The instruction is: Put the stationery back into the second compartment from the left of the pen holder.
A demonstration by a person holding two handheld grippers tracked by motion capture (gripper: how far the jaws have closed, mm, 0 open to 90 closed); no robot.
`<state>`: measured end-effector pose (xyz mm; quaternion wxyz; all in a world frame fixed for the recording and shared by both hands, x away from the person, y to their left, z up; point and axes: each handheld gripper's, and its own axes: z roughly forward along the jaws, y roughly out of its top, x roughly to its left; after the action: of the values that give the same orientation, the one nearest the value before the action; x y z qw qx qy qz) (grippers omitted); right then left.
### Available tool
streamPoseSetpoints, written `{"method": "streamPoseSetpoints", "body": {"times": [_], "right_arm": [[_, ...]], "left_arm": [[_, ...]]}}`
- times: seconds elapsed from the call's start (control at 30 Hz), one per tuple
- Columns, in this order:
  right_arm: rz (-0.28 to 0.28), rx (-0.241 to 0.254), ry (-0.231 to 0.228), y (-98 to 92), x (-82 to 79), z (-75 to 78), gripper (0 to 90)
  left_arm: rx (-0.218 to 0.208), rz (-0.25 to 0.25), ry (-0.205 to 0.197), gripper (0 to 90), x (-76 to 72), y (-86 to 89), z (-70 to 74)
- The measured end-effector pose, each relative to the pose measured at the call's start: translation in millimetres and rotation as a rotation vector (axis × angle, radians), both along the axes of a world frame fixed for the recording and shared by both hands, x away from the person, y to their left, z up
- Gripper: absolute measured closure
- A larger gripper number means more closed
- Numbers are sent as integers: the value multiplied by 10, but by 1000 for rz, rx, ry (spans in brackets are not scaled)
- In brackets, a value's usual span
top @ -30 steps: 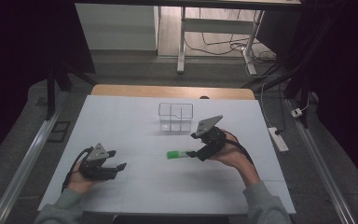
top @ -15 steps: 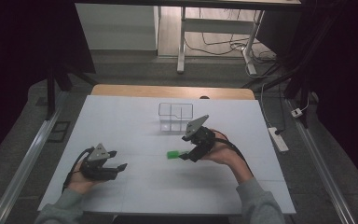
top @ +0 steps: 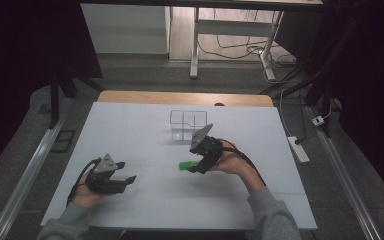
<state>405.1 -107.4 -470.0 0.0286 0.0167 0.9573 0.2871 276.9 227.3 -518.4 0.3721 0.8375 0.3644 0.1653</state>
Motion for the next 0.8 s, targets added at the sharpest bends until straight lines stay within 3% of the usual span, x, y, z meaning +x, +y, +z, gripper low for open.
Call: {"method": "streamPoseSetpoints", "body": {"times": [0.2,0.57,0.8], "right_arm": [[13,-33,17,61,84,-91,271],[41,-116,6,210,171,-251,309],[47,-158,40,236,205,-339,374]], "left_arm": [[4,0,4,327,11,3,-14],[7,-4,5,327,10,4,-22],[10,-8,7,326,11,6,-31]]}}
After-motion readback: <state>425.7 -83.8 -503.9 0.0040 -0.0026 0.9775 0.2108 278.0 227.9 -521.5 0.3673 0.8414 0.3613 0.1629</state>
